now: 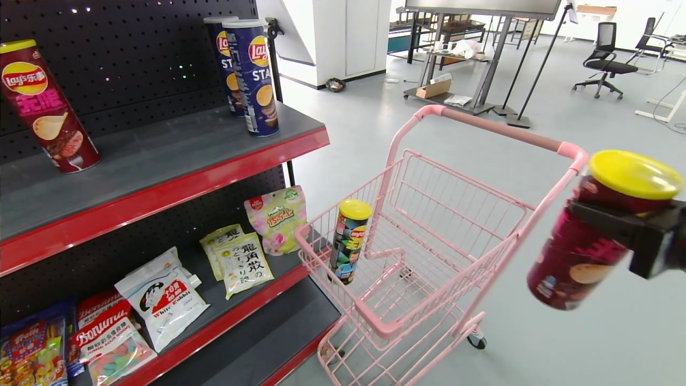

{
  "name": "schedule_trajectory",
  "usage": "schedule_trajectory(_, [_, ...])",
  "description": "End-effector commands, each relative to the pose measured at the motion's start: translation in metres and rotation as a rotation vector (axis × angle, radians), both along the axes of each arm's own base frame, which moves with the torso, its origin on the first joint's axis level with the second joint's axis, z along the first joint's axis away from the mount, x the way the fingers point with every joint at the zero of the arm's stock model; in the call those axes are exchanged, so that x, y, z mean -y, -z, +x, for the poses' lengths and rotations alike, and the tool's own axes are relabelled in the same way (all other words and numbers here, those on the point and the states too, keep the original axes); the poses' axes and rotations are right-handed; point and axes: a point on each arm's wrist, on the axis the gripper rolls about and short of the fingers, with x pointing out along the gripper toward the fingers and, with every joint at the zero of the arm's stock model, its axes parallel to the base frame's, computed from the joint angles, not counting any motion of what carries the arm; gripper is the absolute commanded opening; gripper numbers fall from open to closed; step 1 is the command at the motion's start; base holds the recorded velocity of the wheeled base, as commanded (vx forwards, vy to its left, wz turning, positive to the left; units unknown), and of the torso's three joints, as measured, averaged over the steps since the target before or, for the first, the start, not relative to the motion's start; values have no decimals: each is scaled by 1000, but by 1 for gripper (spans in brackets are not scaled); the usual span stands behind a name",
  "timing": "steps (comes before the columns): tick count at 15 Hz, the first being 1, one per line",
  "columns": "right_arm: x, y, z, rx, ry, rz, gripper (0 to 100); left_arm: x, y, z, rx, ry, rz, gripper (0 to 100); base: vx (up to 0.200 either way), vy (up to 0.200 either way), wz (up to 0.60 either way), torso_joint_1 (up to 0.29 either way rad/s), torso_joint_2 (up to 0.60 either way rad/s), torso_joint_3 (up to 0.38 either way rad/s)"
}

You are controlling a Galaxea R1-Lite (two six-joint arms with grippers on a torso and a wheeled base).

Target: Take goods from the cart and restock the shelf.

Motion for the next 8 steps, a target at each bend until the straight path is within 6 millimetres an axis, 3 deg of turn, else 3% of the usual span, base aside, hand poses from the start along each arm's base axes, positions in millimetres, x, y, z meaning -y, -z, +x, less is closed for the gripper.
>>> schedule_trajectory(1, [30, 11, -69, 58, 114, 32, 0, 0, 0, 0, -2, 1, 0, 100, 0, 0, 0, 0, 0, 0])
schedule_trajectory(3, [35, 22, -83, 66, 127, 87, 0, 0, 0, 0, -2, 1, 0, 100, 0, 0, 0, 0, 0, 0])
schedule_trajectory(5, [45, 31, -96, 72, 277, 66, 0, 0, 0, 0, -2, 1, 0, 100, 0, 0, 0, 0, 0, 0])
schedule_trajectory(8, [49, 46, -116, 11, 243, 51, 0, 0, 0, 0, -2, 1, 0, 100, 0, 0, 0, 0, 0, 0])
